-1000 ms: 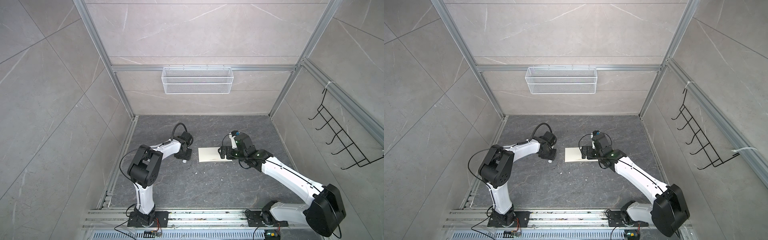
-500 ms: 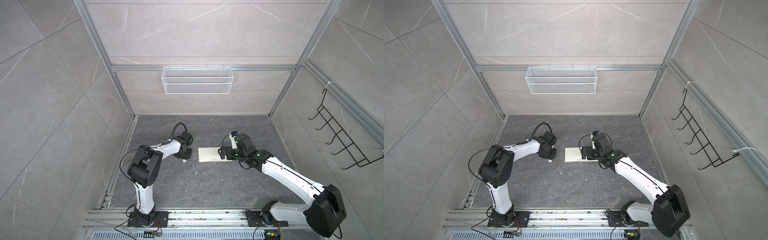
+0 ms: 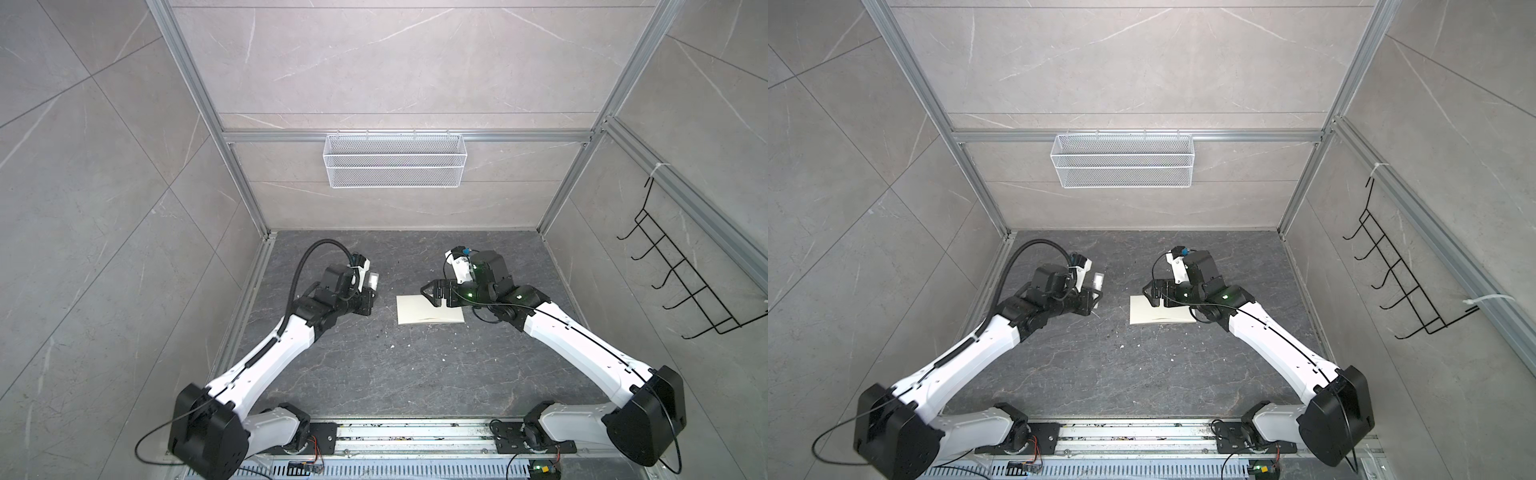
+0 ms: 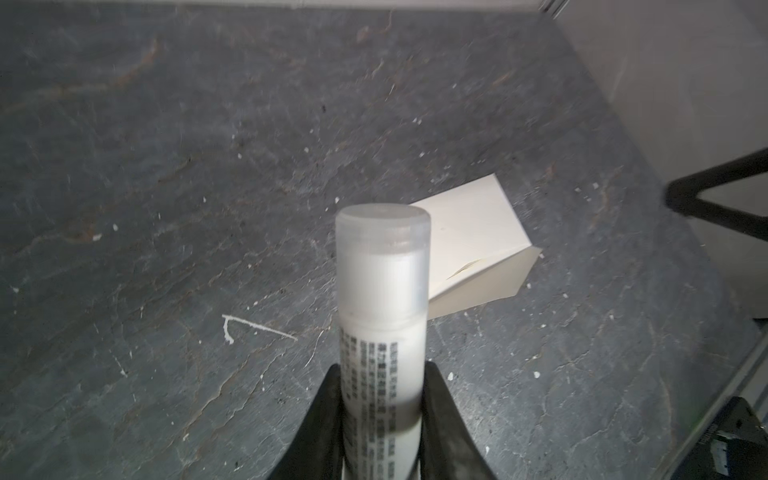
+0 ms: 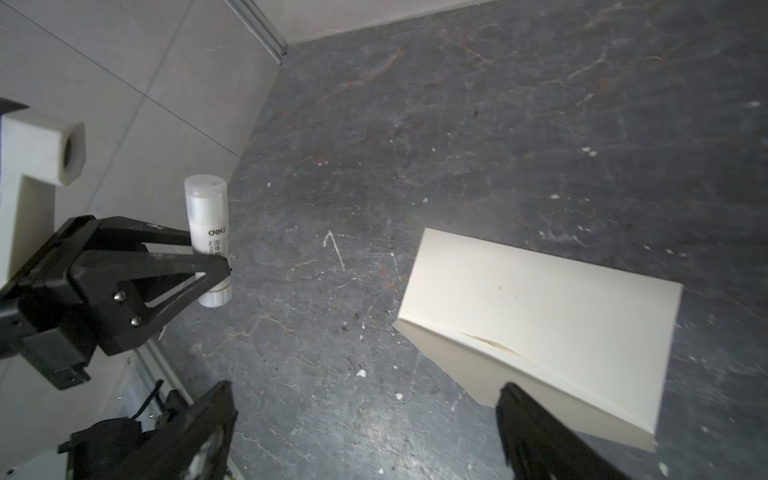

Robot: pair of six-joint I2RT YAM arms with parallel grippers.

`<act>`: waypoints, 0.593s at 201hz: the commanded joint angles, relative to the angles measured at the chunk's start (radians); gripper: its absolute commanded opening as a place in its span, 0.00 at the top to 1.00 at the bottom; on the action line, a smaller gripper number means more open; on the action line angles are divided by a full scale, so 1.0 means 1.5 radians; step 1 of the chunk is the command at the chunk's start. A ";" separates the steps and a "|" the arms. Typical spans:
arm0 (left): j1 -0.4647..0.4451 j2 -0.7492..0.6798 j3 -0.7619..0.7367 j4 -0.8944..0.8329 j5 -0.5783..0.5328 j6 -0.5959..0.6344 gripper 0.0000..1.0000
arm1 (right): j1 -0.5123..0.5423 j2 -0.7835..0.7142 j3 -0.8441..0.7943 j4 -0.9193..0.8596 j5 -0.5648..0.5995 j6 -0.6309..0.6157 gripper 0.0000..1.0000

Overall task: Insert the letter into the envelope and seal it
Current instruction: 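Lift the glue stick with the left gripper toward the right gripper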

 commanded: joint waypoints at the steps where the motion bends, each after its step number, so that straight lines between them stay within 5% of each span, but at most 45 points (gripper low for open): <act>1: 0.001 -0.045 -0.023 0.043 0.056 0.037 1.00 | 0.005 0.024 0.055 -0.008 -0.071 0.006 0.01; 119: -0.054 -0.137 -0.105 0.125 0.032 0.162 1.00 | 0.086 0.088 0.211 -0.139 -0.063 -0.061 0.01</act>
